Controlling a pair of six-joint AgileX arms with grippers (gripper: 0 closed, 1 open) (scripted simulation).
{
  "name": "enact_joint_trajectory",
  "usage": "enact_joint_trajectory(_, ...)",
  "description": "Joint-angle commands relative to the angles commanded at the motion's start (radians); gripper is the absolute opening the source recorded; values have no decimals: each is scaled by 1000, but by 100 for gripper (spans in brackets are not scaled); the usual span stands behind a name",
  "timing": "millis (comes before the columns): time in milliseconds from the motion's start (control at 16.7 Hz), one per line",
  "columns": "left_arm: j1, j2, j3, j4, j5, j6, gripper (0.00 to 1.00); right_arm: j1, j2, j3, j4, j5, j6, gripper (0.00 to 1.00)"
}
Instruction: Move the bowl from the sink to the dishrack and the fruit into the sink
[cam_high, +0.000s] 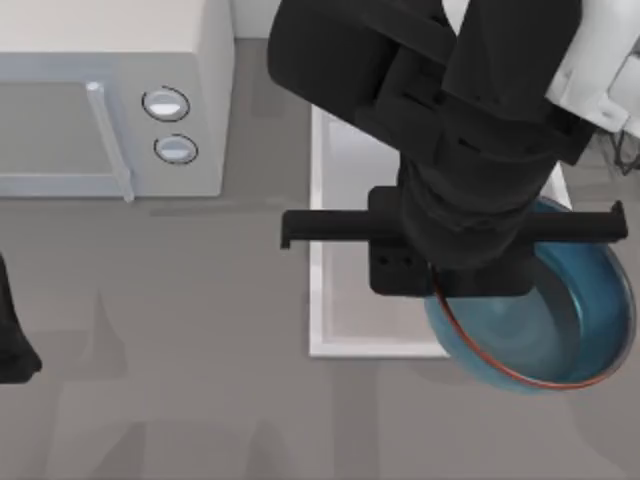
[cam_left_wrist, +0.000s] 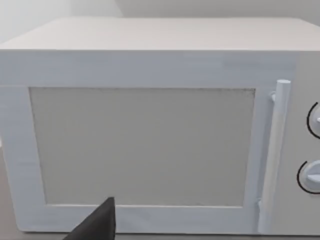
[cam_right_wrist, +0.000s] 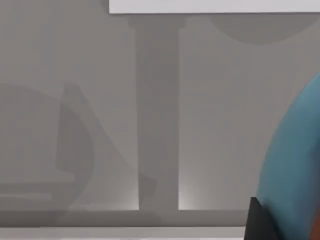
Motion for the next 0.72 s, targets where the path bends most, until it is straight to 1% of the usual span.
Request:
enact_joint_trajectory(180, 0, 0, 0, 0, 0, 0, 100, -5, 1, 2, 3, -2, -2, 0)
enact_joint_trajectory(360, 0, 0, 0, 0, 0, 0, 100, -59, -40, -31, 67, -48, -51, 0)
enact_joint_trajectory(540, 0, 0, 0, 0, 0, 0, 100, -201, -122, -104, 225, -141, -157, 0)
enact_joint_trajectory(720, 0, 0, 0, 0, 0, 0, 100, -423, -215, -200, 476, -255, -306, 0)
